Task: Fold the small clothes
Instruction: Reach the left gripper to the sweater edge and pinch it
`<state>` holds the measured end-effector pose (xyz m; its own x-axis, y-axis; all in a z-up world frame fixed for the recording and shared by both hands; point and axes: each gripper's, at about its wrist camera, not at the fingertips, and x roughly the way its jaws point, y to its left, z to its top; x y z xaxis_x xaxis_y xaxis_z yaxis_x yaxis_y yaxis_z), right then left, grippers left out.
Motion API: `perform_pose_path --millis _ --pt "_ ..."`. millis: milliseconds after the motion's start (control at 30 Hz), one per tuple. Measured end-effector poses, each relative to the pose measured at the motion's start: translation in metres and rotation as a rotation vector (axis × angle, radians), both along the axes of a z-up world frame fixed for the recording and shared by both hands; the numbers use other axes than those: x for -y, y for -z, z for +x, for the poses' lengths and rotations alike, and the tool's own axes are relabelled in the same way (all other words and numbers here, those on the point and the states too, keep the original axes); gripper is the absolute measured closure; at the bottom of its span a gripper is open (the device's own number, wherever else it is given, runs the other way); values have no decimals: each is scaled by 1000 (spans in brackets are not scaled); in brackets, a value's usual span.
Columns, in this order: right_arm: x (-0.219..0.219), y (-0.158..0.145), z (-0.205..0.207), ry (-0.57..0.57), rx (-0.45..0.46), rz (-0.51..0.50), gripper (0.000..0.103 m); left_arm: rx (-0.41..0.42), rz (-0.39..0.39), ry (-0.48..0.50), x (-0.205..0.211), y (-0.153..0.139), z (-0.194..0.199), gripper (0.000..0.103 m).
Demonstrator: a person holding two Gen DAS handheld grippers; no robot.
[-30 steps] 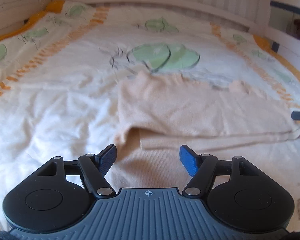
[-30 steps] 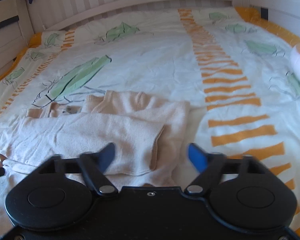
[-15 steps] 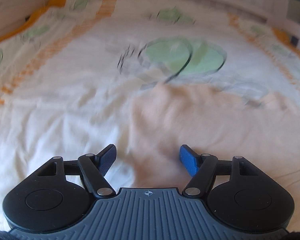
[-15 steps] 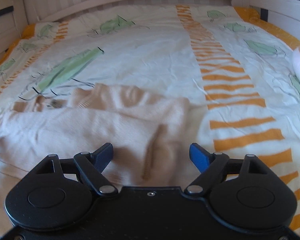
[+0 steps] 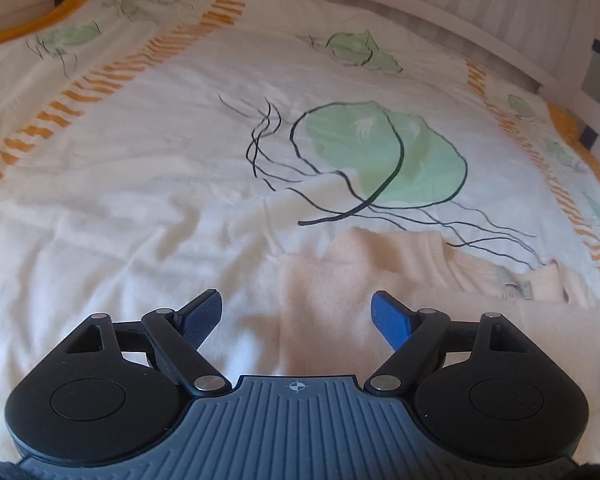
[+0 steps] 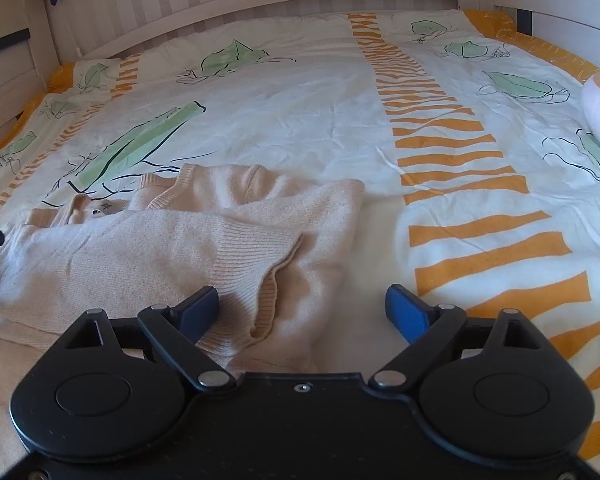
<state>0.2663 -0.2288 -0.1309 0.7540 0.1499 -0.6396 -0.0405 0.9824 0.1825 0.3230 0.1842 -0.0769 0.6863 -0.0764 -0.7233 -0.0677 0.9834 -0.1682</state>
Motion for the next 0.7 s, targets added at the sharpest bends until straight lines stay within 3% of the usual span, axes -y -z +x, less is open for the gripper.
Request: perform_pose_path --millis 200,433,467,600,700 --pt "-2 2 1 -8 6 -7 7 -10 15 84 4 10 20 53" --pt "-2 3 1 -8 9 -5 6 3 -87 62 -3 18 25 84" --pt "-2 3 1 -8 9 -4 6 8 -100 51 -4 18 22 96" --pt "-2 3 1 -8 10 0 5 110 -40 -52 -3 8 -3 97" --pt "-2 3 1 -11 11 -1 4 79 32 -85 4 11 -9 97"
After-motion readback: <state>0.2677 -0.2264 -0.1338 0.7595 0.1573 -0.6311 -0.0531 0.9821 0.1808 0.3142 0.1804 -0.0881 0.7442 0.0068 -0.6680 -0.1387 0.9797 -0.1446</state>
